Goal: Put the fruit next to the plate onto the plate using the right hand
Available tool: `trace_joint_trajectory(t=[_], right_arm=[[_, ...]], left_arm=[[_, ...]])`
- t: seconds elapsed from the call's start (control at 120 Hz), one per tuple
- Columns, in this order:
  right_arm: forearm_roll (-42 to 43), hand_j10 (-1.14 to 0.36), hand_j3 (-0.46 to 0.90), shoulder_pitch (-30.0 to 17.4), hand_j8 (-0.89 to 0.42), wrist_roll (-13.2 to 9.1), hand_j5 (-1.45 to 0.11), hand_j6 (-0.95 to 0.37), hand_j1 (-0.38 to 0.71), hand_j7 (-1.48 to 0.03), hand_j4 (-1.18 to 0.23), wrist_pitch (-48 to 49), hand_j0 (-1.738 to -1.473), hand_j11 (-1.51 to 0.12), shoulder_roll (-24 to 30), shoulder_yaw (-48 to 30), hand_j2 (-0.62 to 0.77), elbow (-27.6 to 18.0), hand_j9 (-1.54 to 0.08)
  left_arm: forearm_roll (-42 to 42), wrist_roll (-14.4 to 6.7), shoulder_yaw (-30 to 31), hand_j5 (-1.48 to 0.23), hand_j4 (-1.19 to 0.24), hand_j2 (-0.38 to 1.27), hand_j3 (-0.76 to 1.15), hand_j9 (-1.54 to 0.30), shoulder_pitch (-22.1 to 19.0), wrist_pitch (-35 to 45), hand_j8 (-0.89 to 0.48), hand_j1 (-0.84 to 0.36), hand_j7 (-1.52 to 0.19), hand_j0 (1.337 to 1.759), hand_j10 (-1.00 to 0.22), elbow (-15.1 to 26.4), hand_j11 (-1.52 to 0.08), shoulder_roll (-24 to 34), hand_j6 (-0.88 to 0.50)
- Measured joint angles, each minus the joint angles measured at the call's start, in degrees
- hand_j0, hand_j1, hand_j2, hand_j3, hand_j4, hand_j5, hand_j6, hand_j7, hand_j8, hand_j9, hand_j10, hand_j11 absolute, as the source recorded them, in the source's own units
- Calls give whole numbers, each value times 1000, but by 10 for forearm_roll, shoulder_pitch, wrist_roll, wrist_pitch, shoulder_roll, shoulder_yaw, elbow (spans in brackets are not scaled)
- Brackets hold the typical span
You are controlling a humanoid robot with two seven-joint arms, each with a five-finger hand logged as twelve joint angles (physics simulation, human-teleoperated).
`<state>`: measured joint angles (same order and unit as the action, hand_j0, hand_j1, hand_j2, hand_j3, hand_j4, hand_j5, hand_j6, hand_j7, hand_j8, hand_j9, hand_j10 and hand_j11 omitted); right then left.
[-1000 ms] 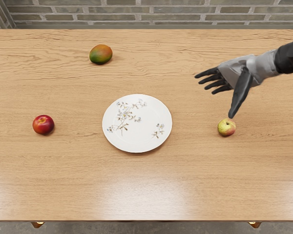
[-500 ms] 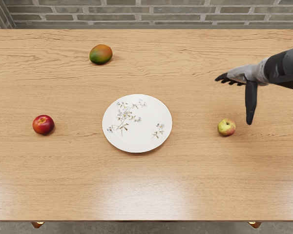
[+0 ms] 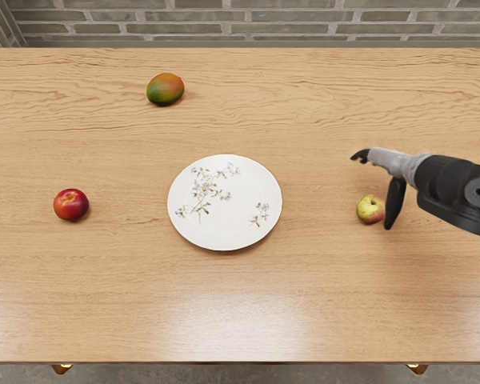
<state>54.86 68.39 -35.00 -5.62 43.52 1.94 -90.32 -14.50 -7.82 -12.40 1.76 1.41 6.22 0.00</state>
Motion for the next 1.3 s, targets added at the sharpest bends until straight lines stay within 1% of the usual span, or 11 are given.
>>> trace_joint_trajectory(t=[0.158,0.375,0.5,0.825,0.983,1.125,1.167,1.283,1.3], right_arm=[[33,-205,0,-37,-206,0,-262,-208,-110,-261,-205,-33,-1658,-262,-1,0,-38,-6,-262],[61,-249,0,-63,-250,0,-319,-252,-57,-319,-250,-66,-1658,-319,-3,0,-46,-8,-319],[71,-267,0,-70,-269,0,-343,-270,-36,-342,-268,-78,-1658,-343,-5,0,-49,-8,-343],[89,-351,0,-87,-352,0,-453,-354,66,-452,-352,-96,-1658,-452,-21,0,-66,-7,-453],[92,-398,0,-86,-399,0,-515,-400,123,-514,-399,-97,-1658,-514,-21,0,-75,-8,-514],[92,-426,0,-84,-426,0,-551,-427,141,-550,-425,-96,-1658,-550,-22,0,-41,-9,-550],[92,-432,0,-83,-433,0,-560,-434,152,-559,-432,-96,-1658,-559,-22,0,-50,-10,-559],[92,-479,0,-83,-480,0,-623,-481,204,-621,-479,-96,-1658,-622,-22,0,-50,-13,-623],[92,-489,0,-83,-471,0,-635,-491,217,-633,-489,-95,-1658,-635,-22,0,-54,-13,-635]], left_arm=[[0,0,-1,0,0,0,0,0,0,0,-1,349,0,1658,0,0,0,0,-1],[0,0,-1,0,0,0,0,0,0,0,-1,349,0,1658,0,0,0,0,-1],[0,0,-1,0,-1,0,0,0,0,0,-1,349,0,1658,0,0,0,0,-1],[0,0,0,0,0,0,0,0,0,0,-1,349,0,1658,0,0,0,0,-1],[0,0,0,0,-1,0,0,0,0,0,-1,349,0,1658,0,0,0,0,-1],[0,0,0,0,-1,0,0,0,0,0,-1,349,0,1658,0,0,0,0,-1],[0,0,0,0,-1,0,0,0,0,0,-1,349,0,1658,0,0,0,0,-1],[0,0,0,0,0,0,0,0,-1,0,-1,349,0,1658,0,0,0,0,-1],[0,0,0,0,0,0,0,0,-1,0,-1,349,0,1658,0,0,0,0,-1]])
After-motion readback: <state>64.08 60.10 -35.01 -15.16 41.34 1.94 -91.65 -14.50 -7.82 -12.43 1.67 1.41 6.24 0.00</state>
